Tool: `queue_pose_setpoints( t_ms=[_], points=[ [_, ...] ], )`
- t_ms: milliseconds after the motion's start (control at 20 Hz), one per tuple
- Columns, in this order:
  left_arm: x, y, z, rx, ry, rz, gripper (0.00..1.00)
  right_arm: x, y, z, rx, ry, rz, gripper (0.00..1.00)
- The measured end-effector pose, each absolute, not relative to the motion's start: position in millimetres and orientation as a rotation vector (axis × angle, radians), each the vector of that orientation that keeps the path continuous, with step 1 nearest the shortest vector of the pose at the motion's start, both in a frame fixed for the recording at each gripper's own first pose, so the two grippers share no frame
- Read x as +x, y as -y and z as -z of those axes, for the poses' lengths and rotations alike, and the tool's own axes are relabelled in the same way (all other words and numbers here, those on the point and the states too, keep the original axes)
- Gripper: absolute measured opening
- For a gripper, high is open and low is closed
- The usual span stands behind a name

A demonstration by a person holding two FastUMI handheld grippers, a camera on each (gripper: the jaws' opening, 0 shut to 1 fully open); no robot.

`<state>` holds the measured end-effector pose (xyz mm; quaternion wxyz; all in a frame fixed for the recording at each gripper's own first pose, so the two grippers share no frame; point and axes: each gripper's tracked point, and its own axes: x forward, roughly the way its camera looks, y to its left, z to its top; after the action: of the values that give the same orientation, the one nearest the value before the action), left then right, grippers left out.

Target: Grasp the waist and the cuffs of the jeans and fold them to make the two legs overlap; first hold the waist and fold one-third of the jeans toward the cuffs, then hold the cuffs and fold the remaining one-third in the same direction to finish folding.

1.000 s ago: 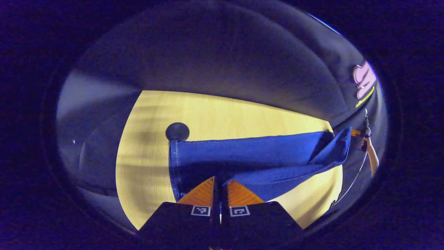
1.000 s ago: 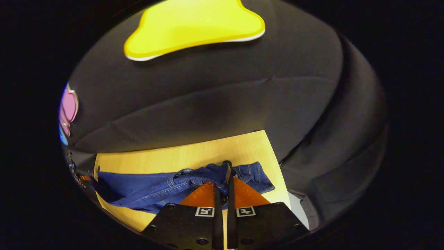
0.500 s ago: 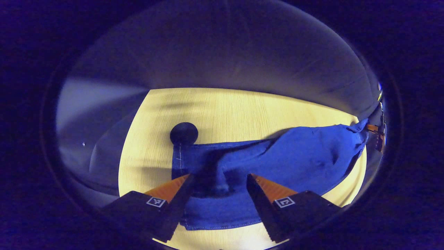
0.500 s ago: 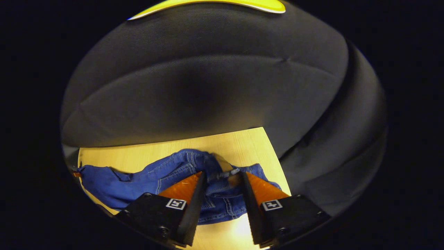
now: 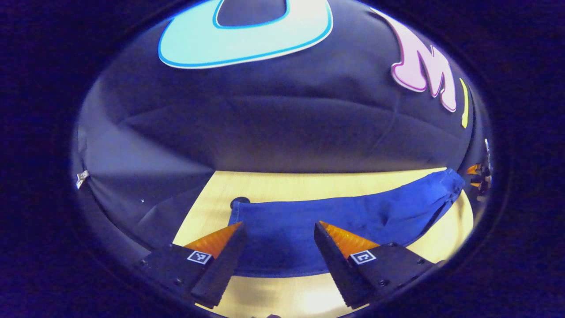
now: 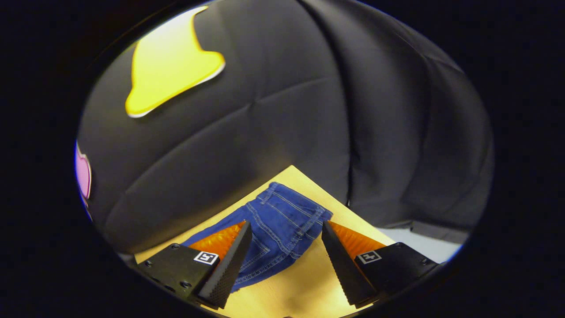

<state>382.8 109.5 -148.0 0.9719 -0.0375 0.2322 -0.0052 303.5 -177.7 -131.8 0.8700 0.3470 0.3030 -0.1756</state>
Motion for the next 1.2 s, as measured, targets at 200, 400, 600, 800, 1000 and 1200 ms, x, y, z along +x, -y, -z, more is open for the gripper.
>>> queue_pose_setpoints(
  t_ms=[200, 400, 600, 800, 1000, 1200],
  points=[
    [380, -122, 150, -0.153, -0.431, 0.041, 0.98, 315, 205, 179, 0.658, -0.637, 0.498, 0.98],
    [389, -121, 149, -0.133, -0.441, 0.087, 0.98, 323, 198, 198, 0.77, -0.662, 0.519, 0.98],
    [379, -105, 147, -0.111, -0.455, 0.128, 0.98, 332, 190, 198, 0.855, -0.615, 0.512, 0.78],
    [374, -71, 148, -0.123, -0.456, 0.18, 0.97, 341, 183, 208, 0.861, -0.603, 0.47, 0.46],
    [362, -52, 161, -0.156, -0.476, 0.199, 0.96, 347, 184, 204, 0.87, -0.597, 0.429, 0.14],
    [351, -42, 171, -0.178, -0.48, 0.193, 0.96, 334, 187, 168, 0.68, -0.564, 0.341, 0.1]
  ],
)
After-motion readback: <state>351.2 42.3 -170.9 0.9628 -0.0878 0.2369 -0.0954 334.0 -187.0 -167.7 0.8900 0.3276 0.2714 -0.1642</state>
